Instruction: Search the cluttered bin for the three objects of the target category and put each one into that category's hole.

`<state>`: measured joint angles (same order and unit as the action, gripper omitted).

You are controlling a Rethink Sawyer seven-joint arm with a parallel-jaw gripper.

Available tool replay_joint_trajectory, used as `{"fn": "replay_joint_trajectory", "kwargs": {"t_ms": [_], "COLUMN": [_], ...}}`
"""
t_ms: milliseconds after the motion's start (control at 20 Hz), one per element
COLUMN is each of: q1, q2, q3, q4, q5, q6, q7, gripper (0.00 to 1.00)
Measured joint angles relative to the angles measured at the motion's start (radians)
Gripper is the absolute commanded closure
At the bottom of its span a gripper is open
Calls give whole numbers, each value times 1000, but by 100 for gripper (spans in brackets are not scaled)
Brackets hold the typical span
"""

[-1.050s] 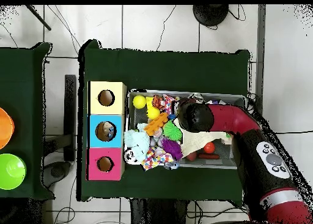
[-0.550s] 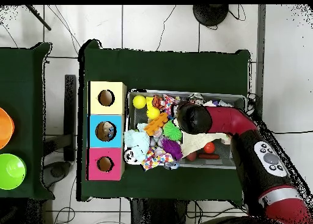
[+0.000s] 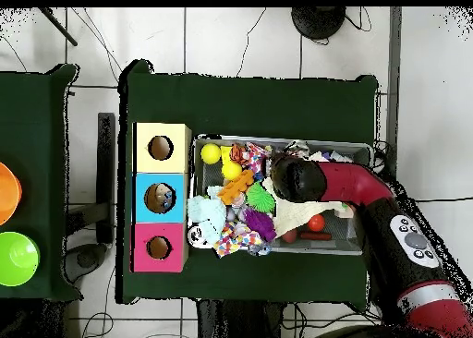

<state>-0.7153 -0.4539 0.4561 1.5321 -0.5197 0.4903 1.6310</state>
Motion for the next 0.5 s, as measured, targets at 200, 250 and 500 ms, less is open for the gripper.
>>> {"fn": "replay_joint_trajectory", "kwargs": {"t_ms": [200,250,500], "q1": [-21,-22,-45], "q2": [-1,-1,-15], "q3": [21,21,37], "q4": [-10,-11,-20], "q5": [-1,-2,-2], "q6": [19,21,69], "q7": [0,0,0], "gripper": [0,0,0]}}
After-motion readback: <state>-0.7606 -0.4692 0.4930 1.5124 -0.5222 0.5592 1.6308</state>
